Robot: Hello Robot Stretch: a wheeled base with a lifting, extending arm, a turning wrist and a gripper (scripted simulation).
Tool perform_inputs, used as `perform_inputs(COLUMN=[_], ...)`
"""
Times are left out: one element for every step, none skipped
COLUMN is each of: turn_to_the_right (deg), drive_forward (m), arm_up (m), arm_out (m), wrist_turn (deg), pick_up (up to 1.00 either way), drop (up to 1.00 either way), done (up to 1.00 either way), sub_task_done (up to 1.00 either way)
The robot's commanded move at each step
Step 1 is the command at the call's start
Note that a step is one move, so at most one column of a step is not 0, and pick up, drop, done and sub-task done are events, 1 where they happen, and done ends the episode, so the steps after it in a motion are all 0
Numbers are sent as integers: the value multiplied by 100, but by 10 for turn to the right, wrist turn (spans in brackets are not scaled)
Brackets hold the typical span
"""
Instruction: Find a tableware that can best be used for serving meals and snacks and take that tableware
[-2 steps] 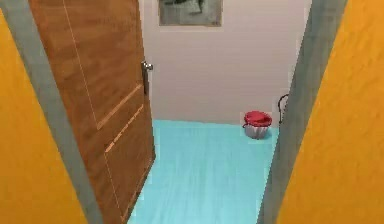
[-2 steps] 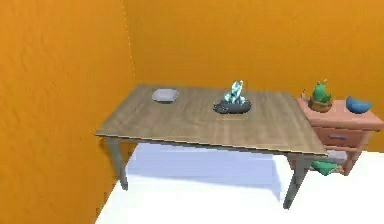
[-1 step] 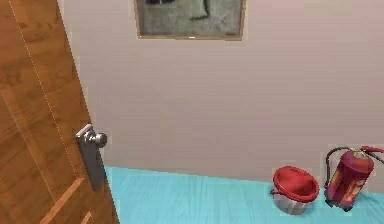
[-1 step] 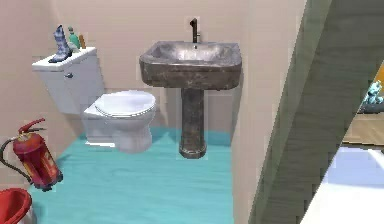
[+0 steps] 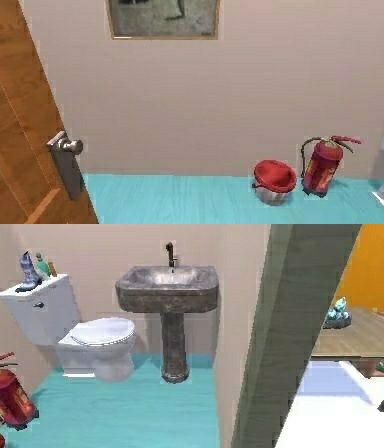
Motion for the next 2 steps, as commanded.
perform_inputs(turn_to_the_right=[0, -450], drive_forward=[70, 0], arm_up=[0, 0], arm_out=[0, 0], wrist_turn=[0, 0], pick_up=[0, 0], drop=[0, 0], done=[0, 0], sub_task_done=[0, 0])
